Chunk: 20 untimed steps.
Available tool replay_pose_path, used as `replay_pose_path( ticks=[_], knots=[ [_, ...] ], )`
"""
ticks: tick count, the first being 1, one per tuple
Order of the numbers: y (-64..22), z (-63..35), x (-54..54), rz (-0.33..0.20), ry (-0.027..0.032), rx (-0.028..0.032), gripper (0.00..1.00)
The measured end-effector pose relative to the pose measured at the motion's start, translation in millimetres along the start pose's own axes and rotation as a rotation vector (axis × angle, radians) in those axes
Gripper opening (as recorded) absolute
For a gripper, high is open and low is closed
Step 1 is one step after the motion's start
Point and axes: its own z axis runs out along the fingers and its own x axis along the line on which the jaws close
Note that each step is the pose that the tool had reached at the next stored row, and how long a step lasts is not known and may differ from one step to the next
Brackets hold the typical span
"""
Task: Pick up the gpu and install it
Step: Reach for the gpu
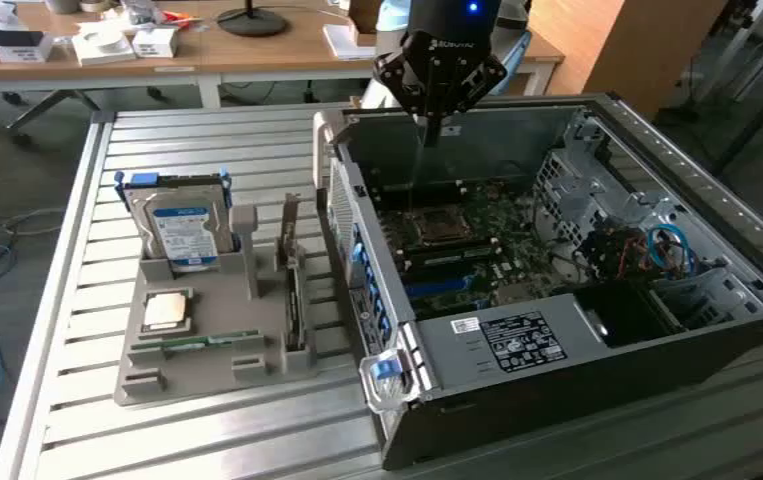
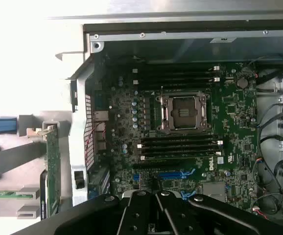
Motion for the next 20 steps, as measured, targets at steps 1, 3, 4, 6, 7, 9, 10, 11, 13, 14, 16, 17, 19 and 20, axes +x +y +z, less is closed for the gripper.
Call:
replay_pose_path(
  ticks=[1,3,4,6,7,9,10,11,13,14,16,17,19,20],
  knots=[
    [0.0,0.0,0.0,0.0,-0.0001,0.0,0.11],
    [0.0,0.0,0.0,0.0,0.0,0.0,0.11],
    [0.0,0.0,0.0,0.0,0.0,0.0,0.11],
    [0.0,0.0,0.0,0.0,-0.0001,0.0,0.11],
    [0.0,0.0,0.0,0.0,0.0,0.0,0.11],
    [0.0,0.0,0.0,0.0,0.0,0.0,0.11],
    [0.0,0.0,0.0,0.0,0.0,0.0,0.11],
    [0.0,0.0,0.0,0.0,-0.0001,0.0,0.11],
    [0.0,0.1,0.7,0.0,-0.0002,-0.0001,0.11],
    [-0.1,0.1,1.5,0.0,-0.0002,-0.0002,0.11],
    [-0.3,-0.1,3.7,0.0,-0.0004,0.0,0.11],
    [-0.4,-0.1,4.9,0.0,-0.0009,-0.0002,0.11],
    [-0.6,-0.1,7.3,0.0,-0.0015,-0.0001,0.11],
    [-0.7,-0.1,9.4,0.0,-0.0021,-0.0002,0.11]
  ],
)
